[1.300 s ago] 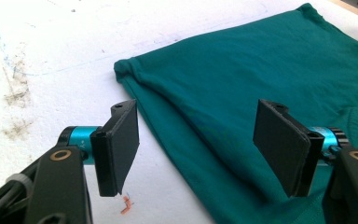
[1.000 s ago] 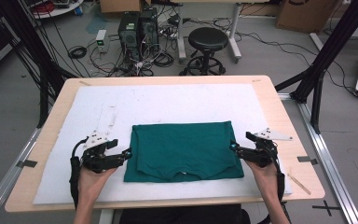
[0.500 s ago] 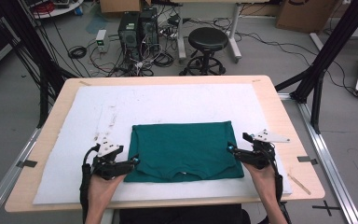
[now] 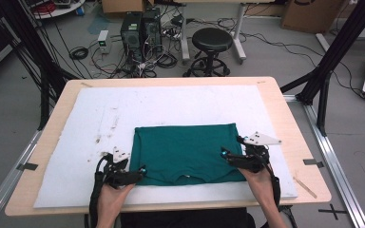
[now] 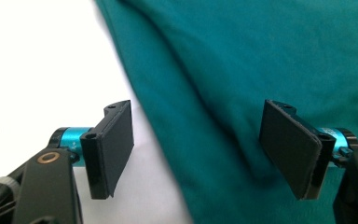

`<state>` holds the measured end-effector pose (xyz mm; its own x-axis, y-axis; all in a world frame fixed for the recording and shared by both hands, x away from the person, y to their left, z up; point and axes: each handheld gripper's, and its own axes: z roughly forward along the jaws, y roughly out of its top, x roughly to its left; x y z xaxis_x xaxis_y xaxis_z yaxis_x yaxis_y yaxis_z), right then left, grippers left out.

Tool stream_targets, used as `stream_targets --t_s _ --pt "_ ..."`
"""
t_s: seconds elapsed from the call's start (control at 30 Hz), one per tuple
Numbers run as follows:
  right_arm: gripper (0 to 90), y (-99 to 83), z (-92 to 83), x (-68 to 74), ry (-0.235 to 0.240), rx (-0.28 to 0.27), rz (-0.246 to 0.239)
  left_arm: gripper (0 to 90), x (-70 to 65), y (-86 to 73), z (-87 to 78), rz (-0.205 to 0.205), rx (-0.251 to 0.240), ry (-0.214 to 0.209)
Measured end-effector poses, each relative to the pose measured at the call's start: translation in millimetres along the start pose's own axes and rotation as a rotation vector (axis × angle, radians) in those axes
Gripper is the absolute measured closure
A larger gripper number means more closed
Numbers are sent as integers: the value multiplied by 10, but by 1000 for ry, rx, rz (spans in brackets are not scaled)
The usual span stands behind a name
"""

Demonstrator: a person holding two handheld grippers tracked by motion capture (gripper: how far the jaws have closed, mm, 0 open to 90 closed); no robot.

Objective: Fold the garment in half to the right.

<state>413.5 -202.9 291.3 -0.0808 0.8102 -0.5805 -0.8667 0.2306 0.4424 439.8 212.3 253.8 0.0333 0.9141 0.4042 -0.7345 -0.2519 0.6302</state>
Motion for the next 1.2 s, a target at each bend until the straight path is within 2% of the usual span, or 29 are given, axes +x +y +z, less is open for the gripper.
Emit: stream_targets --t_s 0.2,0.23,0.3,0.4,0.47,0.57,0.63,0.77,0.9,0.97,1.03,1.2 --pt "240 222 170 180 46 8 -36 300 35 -9 -19 14 -2 -52" --pt "240 268 227 222 52 10 -39 301 27 -8 -21 13 -2 -54" --pt "240 325 312 275 62 15 -47 315 -7 -22 -24 34 -3 -51" --pt "240 417 436 365 71 39 -61 340 -14 -42 -38 32 -15 -50" --pt "240 470 487 408 70 45 -71 386 -21 -60 -45 38 -28 -58" --pt "249 549 554 426 91 64 -56 476 -42 -73 -54 57 -37 -78" --pt "271 594 604 425 119 85 -50 513 -41 -79 -55 63 -41 -91" --pt "271 664 717 456 137 98 -42 557 -19 -84 -55 55 -47 -114" --pt "271 733 854 550 164 112 -67 641 9 -88 -53 57 -49 -154" --pt "273 761 938 586 199 130 -74 671 30 -90 -55 48 -49 -167" --pt "274 790 1018 616 209 149 -78 720 36 -92 -56 51 -48 -186" --pt "274 851 1192 681 236 154 -104 819 23 -92 -53 70 -50 -200"
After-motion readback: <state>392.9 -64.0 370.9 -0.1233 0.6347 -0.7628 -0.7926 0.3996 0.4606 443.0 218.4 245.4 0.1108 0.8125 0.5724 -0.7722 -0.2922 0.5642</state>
